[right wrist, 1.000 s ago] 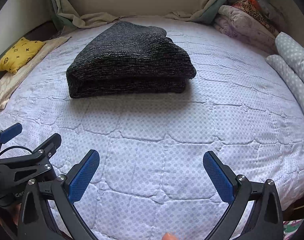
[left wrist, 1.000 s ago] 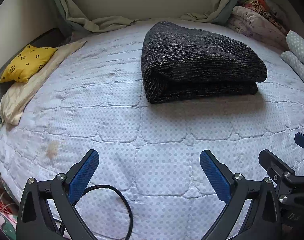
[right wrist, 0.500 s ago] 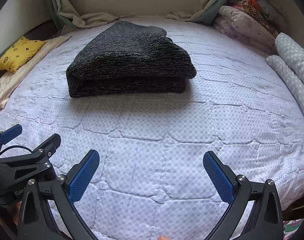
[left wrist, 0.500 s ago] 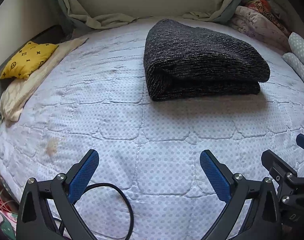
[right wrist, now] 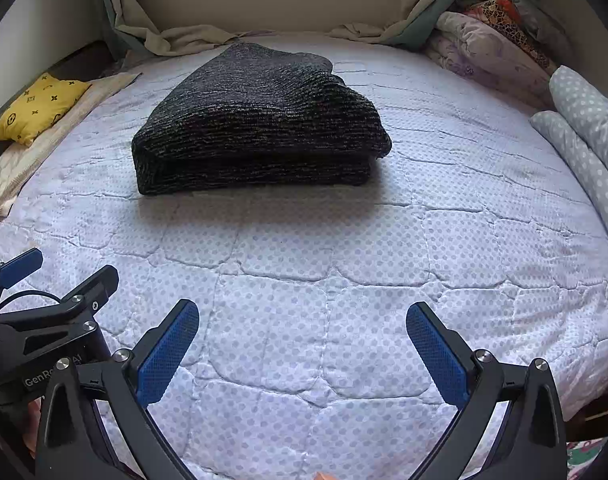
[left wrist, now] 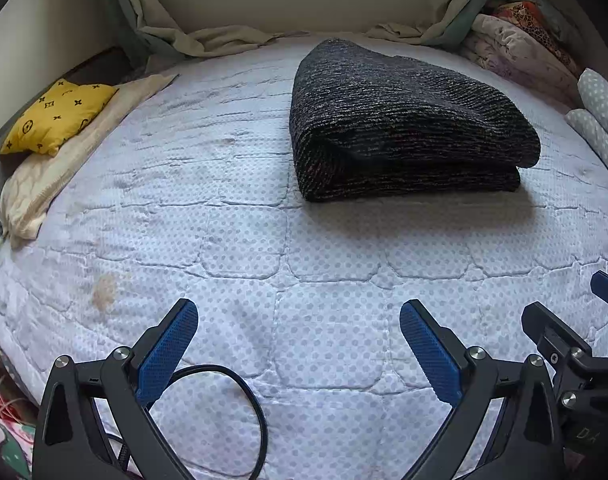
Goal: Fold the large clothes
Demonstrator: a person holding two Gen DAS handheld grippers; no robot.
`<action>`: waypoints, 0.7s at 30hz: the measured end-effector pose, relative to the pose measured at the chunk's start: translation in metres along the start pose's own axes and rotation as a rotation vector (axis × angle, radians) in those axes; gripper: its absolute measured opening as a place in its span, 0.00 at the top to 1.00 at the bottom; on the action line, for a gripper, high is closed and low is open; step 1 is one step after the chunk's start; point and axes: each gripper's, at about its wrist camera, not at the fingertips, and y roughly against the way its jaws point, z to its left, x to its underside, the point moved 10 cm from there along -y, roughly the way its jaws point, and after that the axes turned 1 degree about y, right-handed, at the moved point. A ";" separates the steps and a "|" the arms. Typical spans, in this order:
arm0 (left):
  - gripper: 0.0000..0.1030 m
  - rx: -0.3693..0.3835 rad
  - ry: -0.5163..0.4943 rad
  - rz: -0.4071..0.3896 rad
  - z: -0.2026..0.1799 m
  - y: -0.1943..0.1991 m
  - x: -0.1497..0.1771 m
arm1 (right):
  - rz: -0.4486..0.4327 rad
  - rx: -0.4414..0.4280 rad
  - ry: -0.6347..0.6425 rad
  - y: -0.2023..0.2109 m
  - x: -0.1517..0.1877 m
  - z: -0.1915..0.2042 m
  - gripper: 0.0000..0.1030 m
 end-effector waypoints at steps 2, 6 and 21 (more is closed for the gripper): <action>0.00 0.000 0.000 0.000 0.000 0.000 0.000 | 0.001 0.001 -0.001 0.000 0.000 0.000 0.00; 0.00 0.001 -0.001 0.000 0.000 0.000 0.000 | -0.002 0.002 0.000 0.000 0.000 0.000 0.00; 0.00 -0.002 0.006 -0.002 0.001 0.001 0.000 | -0.003 0.010 -0.003 0.001 0.000 -0.003 0.00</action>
